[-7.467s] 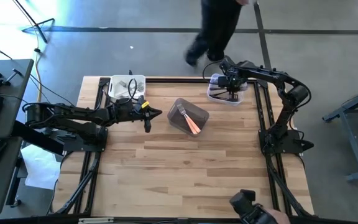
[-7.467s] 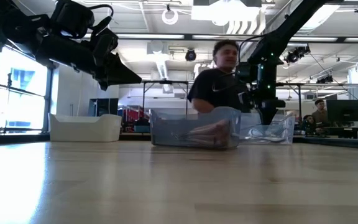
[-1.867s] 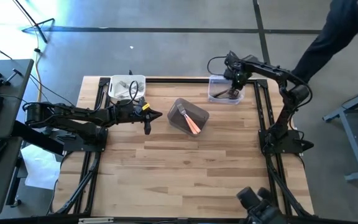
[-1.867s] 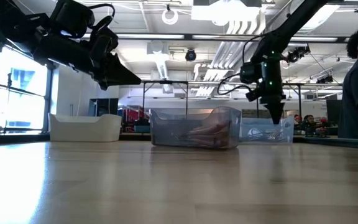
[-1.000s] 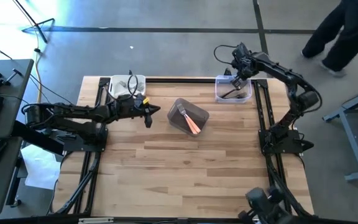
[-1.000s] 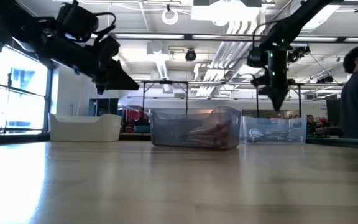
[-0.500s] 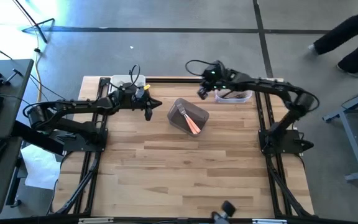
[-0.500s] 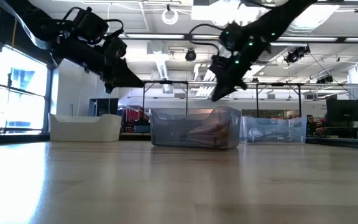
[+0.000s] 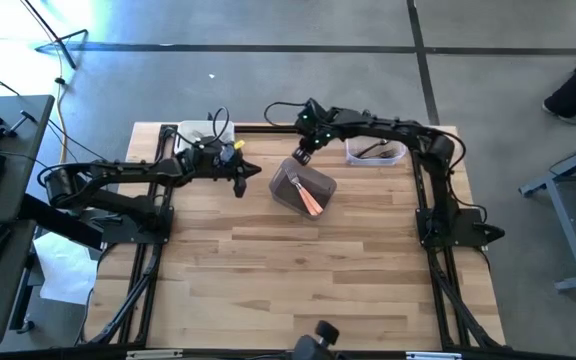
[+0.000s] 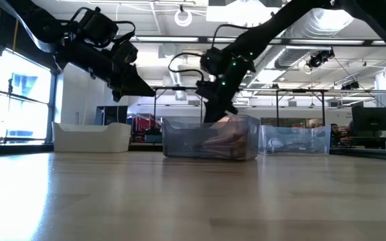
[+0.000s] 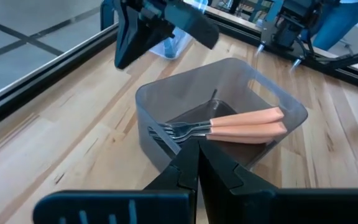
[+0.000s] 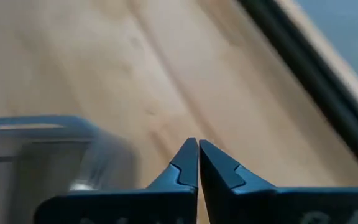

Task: Sort silverware by color (type)
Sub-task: Adjust the black bin

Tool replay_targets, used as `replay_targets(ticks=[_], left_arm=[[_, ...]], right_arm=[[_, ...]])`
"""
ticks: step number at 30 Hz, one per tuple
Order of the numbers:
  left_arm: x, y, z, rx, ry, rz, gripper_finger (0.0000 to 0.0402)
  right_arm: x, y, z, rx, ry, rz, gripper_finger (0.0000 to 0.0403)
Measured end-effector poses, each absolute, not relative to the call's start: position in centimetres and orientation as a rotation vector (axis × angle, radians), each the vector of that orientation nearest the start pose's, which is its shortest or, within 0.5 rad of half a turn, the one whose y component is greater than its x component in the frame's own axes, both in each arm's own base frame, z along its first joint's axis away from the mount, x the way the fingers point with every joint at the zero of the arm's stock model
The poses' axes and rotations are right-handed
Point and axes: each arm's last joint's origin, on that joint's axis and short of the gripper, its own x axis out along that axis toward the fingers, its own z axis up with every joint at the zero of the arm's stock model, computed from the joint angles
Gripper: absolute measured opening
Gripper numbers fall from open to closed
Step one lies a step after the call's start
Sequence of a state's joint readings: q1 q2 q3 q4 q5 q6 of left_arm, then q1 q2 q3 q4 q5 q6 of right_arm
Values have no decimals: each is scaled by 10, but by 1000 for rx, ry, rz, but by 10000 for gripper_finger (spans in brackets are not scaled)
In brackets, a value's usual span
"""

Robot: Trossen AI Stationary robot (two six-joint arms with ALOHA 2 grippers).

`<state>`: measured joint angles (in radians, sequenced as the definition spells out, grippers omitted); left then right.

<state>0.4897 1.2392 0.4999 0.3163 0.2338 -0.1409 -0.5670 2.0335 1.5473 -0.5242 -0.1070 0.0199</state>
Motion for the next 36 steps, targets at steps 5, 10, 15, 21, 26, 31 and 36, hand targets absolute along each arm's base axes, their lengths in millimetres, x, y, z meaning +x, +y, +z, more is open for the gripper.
replay_targets(ticks=[5,10,15,21,26,31,36], left_arm=[[219,106,193,-266,384,296,0],[219,106,193,-264,385,300,0],[219,106,193,-265,385,301,0],[219,106,193,-265,386,301,0],[219,105,192,-266,389,297,0],[220,103,192,-265,395,285,0],[221,100,192,-256,399,271,0]], right_arm=[[383,-216,194,347,972,-333,0],[390,-201,192,335,978,-262,0],[401,-179,194,287,964,-121,0],[410,-153,213,186,889,-10,0],[410,-135,254,86,740,-7,0],[383,-115,258,36,617,-105,0],[329,-94,229,142,579,-290,0]])
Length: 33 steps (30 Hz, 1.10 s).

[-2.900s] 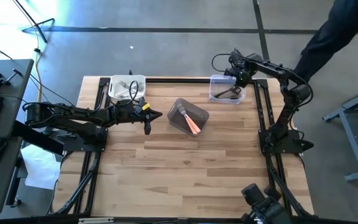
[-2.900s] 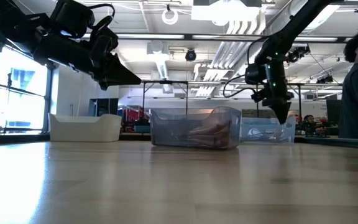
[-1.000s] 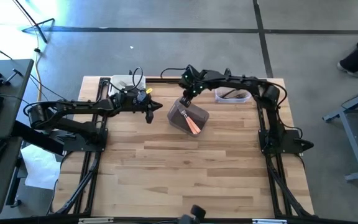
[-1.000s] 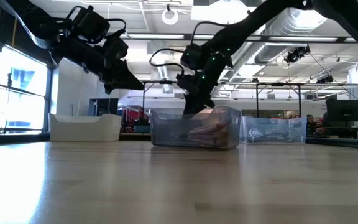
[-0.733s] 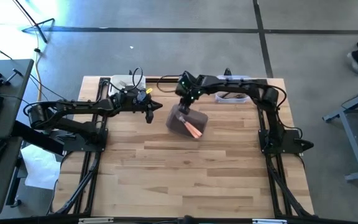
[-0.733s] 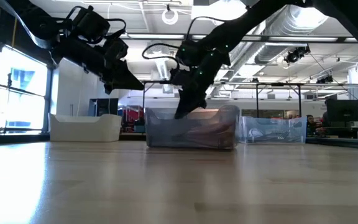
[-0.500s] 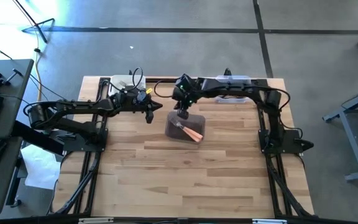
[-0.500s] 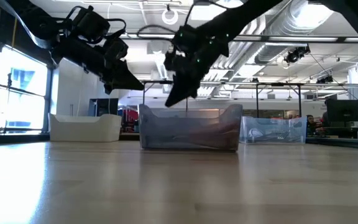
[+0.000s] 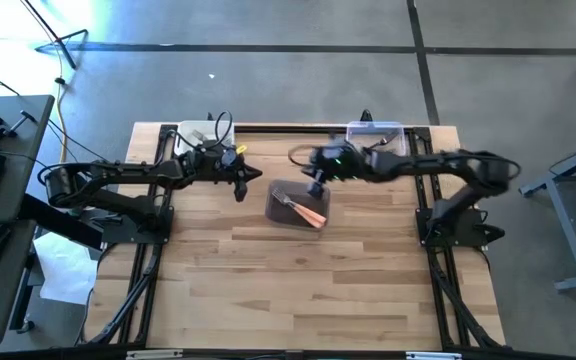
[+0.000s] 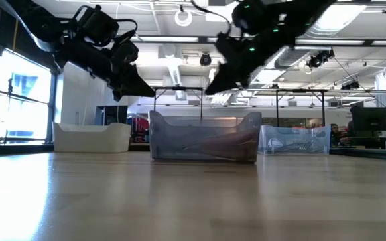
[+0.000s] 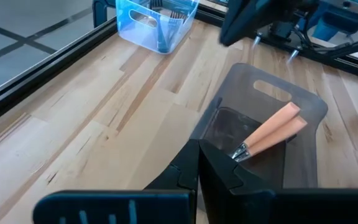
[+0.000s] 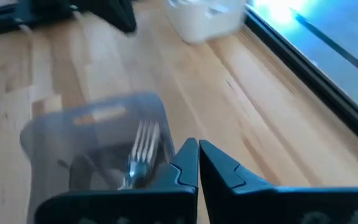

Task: Sort silverware by color (type)
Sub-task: Adjust the black bin

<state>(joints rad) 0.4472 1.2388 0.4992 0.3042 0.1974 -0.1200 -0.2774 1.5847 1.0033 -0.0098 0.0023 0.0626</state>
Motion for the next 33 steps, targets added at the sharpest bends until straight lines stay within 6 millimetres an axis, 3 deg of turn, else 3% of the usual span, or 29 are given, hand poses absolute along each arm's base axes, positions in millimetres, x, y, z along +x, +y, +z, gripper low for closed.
replay_targets(ticks=[5,9,15,19,22,26,33], left_arm=[[223,95,192,-251,402,249,0],[227,84,192,-234,413,201,0],[230,51,183,-174,542,54,0],[228,32,173,-213,661,20,0],[225,24,167,-218,732,125,0],[225,21,163,-237,752,258,0],[227,21,164,-258,710,309,0]], right_arm=[[280,-62,230,229,603,-467,0],[251,-38,231,302,664,-503,0],[226,-18,203,390,823,-544,0],[224,-20,181,437,856,-588,0],[229,-29,172,439,824,-598,0],[240,-41,165,434,791,-535,0],[254,-59,154,442,727,-512,0]])
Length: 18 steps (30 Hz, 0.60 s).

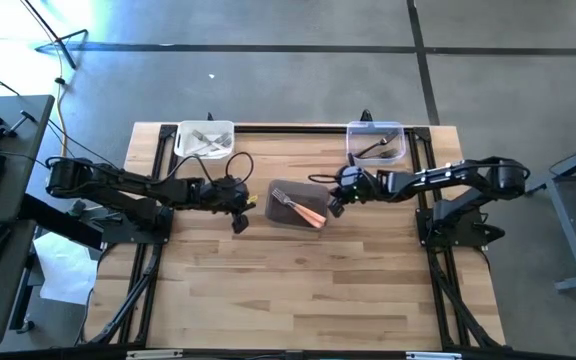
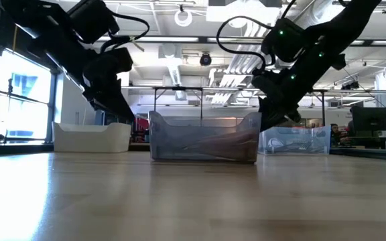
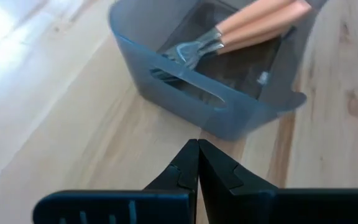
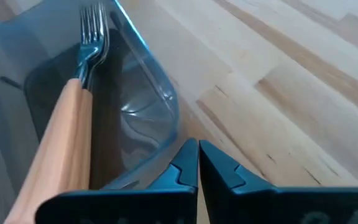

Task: Sort silverware by color (type)
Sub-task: Adjust the black bin

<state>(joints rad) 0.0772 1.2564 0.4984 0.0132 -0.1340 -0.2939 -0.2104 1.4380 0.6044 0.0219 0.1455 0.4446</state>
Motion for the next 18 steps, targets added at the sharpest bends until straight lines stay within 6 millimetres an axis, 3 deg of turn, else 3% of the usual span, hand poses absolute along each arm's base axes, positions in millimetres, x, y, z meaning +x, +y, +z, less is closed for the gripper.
replay_targets(ticks=[11,18], left_arm=[[228,23,165,-237,693,343,0],[225,23,167,-238,699,354,0]], right_arm=[[261,-62,165,397,652,-482,0],[267,-67,182,334,617,-407,0]])
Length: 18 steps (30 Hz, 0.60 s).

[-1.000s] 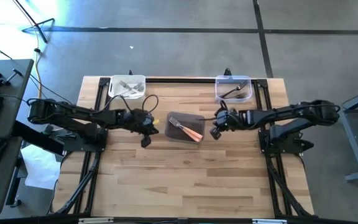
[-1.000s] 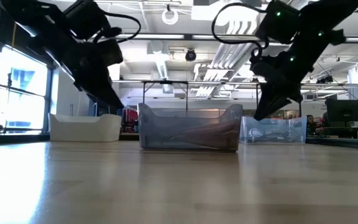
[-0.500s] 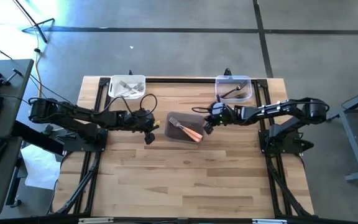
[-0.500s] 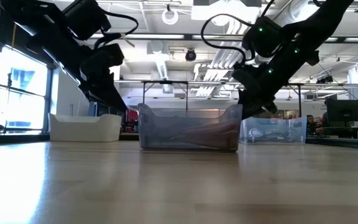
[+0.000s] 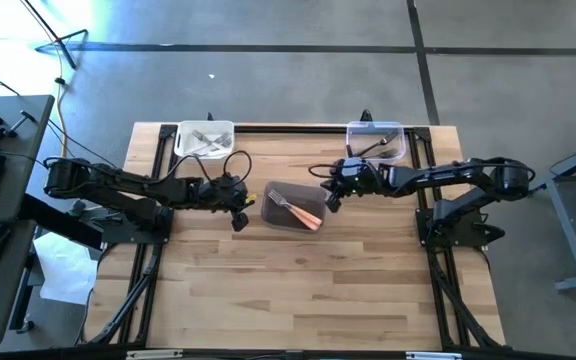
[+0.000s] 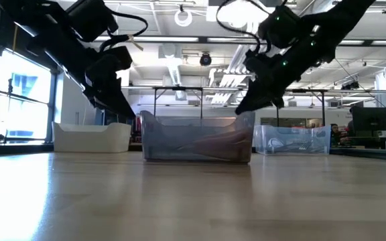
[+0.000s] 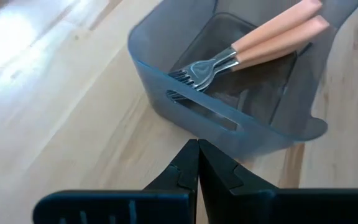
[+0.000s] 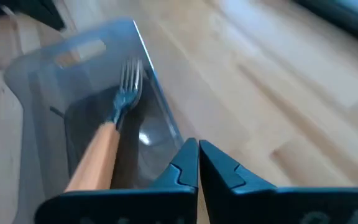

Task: Sort silverware by color (type)
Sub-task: Adjust the black bin

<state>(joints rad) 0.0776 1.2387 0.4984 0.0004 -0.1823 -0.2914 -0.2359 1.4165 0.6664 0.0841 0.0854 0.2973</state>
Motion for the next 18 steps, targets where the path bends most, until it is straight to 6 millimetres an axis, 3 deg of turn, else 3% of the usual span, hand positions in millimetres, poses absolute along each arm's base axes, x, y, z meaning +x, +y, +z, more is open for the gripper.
replay_targets(ticks=[9,14,18], left_arm=[[208,27,179,-215,679,355,0],[198,28,170,-267,552,201,0],[189,21,156,-330,524,33,0]], right_arm=[[246,-58,222,73,522,-406,0],[230,-43,206,40,484,-294,0],[220,-13,190,106,484,-100,0]])
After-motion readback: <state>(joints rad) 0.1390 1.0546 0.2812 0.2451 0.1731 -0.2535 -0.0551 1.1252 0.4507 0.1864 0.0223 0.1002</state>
